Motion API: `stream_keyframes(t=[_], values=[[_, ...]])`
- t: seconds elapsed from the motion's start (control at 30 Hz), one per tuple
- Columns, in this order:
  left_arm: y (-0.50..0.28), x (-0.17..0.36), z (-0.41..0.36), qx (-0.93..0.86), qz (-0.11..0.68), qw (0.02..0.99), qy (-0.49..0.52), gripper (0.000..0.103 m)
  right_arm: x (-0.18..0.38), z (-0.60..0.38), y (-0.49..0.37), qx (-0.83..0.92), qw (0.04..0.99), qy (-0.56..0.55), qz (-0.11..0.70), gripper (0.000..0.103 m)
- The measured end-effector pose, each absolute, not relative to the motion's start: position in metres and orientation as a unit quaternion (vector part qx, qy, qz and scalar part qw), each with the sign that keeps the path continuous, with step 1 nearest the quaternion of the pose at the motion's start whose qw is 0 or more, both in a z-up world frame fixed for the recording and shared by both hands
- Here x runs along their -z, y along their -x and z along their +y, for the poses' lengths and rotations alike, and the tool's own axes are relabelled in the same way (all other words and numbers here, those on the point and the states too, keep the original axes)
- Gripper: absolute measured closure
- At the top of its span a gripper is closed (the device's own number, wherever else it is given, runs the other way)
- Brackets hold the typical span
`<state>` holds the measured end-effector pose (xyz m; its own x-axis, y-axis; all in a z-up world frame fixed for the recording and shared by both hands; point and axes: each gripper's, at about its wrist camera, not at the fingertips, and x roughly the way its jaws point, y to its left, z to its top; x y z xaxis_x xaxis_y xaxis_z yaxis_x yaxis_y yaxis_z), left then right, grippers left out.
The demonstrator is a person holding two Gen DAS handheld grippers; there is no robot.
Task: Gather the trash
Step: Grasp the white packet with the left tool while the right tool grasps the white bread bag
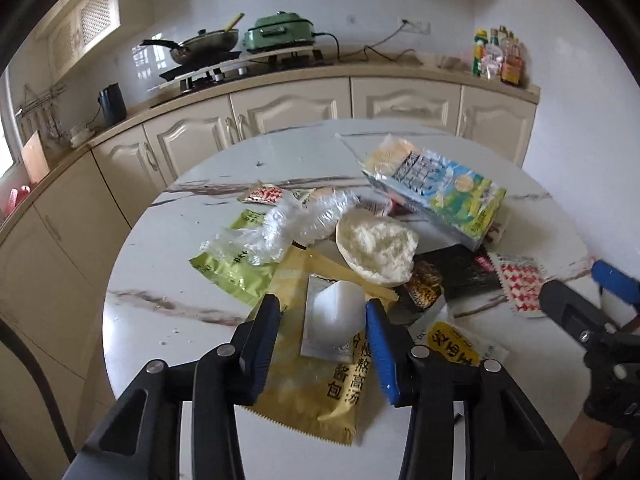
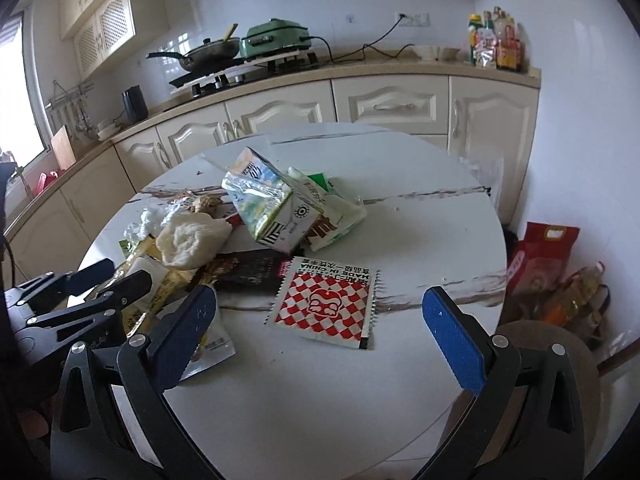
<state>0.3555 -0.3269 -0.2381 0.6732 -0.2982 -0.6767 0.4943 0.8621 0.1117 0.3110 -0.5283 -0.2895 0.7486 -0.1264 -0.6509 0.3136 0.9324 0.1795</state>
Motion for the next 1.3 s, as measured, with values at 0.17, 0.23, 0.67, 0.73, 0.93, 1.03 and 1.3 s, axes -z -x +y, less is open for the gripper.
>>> stream_keyframes(t=[0.17, 0.23, 0.67, 0.73, 0.93, 1.03, 1.3], values=[[-0.366, 0.245, -0.340, 0.210, 0.322, 0.906, -0.178, 0.069, 0.295, -0.533, -0.317, 0.118, 0.921, -0.144, 0.341, 0.000], [-0.365, 0.248, -0.344, 0.203, 0.313, 0.907, -0.194, 0.079, 0.297, -0.534, -0.320, 0.115, 0.921, -0.145, 0.343, 0.000], [-0.384, 0.240, -0.300, 0.275, 0.350, 0.893, -0.072, 0.080, 0.295, -0.528, -0.325, 0.104, 0.922, -0.146, 0.342, 0.000], [-0.382, 0.235, -0.295, 0.280, 0.345, 0.894, -0.064, 0.080, 0.294, -0.524, -0.328, 0.100, 0.923, -0.143, 0.342, 0.000], [-0.366, 0.210, -0.267, 0.247, 0.315, 0.913, -0.074, 0.080, 0.289, -0.505, -0.344, 0.074, 0.926, -0.139, 0.342, 0.000], [-0.364, 0.205, -0.251, 0.233, 0.310, 0.919, -0.071, 0.080, 0.289, -0.490, -0.362, 0.051, 0.925, -0.146, 0.347, 0.000], [-0.361, 0.196, -0.213, 0.219, 0.306, 0.925, -0.063, 0.080, 0.307, -0.466, -0.418, 0.015, 0.898, -0.203, 0.389, 0.000]])
